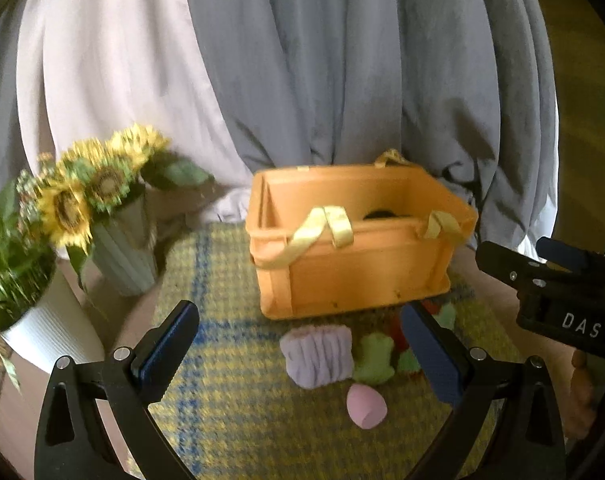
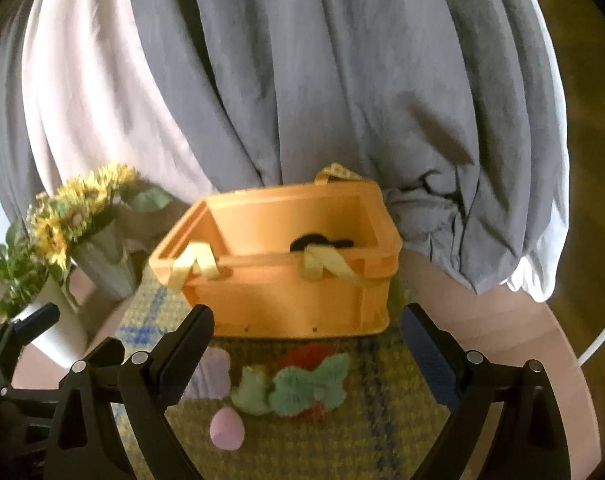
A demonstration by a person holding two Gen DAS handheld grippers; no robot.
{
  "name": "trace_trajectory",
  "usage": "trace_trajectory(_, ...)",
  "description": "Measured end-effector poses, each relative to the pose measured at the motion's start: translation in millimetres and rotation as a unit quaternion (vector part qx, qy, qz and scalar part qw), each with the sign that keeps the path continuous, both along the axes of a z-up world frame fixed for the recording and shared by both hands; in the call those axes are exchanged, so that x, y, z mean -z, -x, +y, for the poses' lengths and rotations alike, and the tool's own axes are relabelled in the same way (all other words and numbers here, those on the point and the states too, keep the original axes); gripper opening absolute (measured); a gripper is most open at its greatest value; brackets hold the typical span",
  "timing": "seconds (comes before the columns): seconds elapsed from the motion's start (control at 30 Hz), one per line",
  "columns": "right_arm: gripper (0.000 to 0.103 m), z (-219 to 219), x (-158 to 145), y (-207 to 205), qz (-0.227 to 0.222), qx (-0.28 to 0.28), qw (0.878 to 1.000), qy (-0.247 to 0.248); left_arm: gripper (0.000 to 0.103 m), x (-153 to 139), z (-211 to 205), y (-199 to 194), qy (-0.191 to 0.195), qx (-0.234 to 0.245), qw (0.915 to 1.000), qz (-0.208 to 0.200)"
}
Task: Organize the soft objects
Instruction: 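Grasp the lavender fuzzy headband with the left gripper while the right gripper grasps the red-green fuzzy plush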
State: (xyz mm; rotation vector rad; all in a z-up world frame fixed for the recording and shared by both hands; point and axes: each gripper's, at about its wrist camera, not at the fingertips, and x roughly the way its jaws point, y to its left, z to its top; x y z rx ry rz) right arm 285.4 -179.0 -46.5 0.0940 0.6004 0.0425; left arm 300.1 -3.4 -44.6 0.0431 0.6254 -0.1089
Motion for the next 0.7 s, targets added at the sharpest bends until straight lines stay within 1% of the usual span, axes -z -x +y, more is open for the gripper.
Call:
trace_trajectory(0.17, 0.095, 2, 20, -7, 0.035, -0.006, 0.999, -0.001, 0.102, 21, 0, -9, 0.004, 0.004, 0.9992, 0.04)
trace_trajectory(0.4, 0.095, 1, 46, -23, 0.087, -0.005, 0.996, -0.01, 0.102, 53, 2, -29, 0.025, 0.011, 0.9948, 0.098)
trace_trajectory(0.6, 0.095, 3, 72, -40, 0.129, -0.009, 0.992, -0.01, 0.102, 73, 1, -44, 0.018, 0.01, 0.9924, 0.121)
trace_trajectory(0.7, 0.095, 2, 82, -47, 0.142, -0.006, 0.99, -0.013, 0.102, 81, 2, -51, 0.02, 0.012, 0.9911, 0.131)
